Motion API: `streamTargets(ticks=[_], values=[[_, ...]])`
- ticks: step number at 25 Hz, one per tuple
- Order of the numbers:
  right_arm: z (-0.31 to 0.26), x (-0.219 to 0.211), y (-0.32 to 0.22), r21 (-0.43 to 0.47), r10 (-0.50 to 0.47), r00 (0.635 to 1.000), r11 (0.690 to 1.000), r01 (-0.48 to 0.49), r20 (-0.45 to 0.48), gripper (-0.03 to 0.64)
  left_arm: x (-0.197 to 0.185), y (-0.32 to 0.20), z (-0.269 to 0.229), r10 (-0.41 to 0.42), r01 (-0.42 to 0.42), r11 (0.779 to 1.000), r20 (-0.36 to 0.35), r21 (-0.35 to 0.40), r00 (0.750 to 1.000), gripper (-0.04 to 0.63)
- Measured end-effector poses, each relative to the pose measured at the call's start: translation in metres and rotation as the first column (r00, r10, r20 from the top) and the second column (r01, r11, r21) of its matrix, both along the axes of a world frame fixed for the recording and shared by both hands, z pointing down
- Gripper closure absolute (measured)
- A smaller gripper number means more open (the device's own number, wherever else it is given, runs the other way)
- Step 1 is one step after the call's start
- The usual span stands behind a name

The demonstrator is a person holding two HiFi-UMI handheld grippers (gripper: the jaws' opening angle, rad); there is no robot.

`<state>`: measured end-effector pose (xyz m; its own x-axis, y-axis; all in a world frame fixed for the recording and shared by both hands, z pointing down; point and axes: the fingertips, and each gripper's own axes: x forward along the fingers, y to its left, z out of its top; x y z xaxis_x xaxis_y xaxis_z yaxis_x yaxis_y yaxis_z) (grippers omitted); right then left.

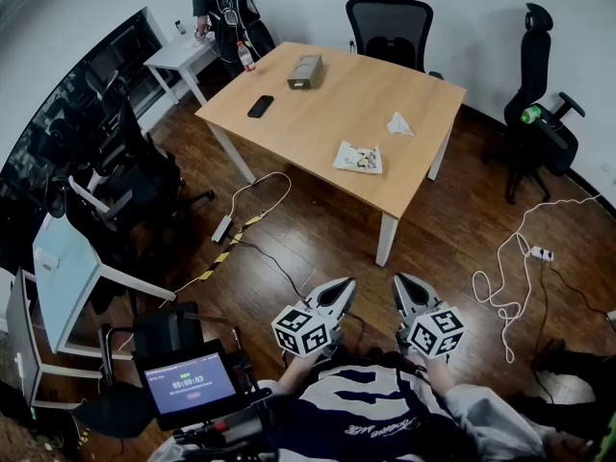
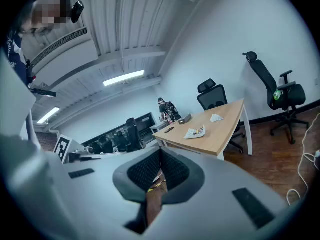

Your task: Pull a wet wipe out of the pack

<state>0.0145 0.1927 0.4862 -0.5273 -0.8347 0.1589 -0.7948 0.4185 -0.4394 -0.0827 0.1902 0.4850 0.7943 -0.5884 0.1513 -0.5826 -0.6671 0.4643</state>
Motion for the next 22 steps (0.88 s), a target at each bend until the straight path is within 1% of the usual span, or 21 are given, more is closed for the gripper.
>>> streamTargets(ticks=[7, 10, 13, 18, 22], values=[[0.001, 0.009, -0.008, 0.003, -0.048, 0.999, 0.999, 0.048, -0.018, 0.627, 0.009, -0.002, -0.001, -0.020, 0.020, 1.000, -0.005, -0.007, 1.000, 0.592], [0.012, 0.024, -0.006, 0.000, -0.072, 0.997, 0.997, 0.072, 0.010, 0.627, 0.024, 0.002, 0.009, -0.023, 0.024, 1.000, 0.030, -0.018, 0.999, 0.592], [0.021, 0.027, -0.009, -0.012, -0.096, 0.994, 0.995, 0.097, 0.042, 0.627, 0.021, -0.001, 0.013, -0.037, 0.039, 0.999, 0.068, -0.022, 0.997, 0.592], [0.030, 0.027, -0.024, -0.025, -0.085, 0.995, 0.996, 0.087, 0.058, 0.627, 0.006, -0.015, 0.014, -0.072, 0.075, 0.997, 0.071, -0.037, 0.995, 0.592], [0.048, 0.047, -0.059, -0.047, -0.076, 0.995, 0.996, 0.079, 0.068, 0.627, 0.022, -0.048, 0.031, -0.064, 0.070, 0.996, 0.085, -0.060, 0.994, 0.592]])
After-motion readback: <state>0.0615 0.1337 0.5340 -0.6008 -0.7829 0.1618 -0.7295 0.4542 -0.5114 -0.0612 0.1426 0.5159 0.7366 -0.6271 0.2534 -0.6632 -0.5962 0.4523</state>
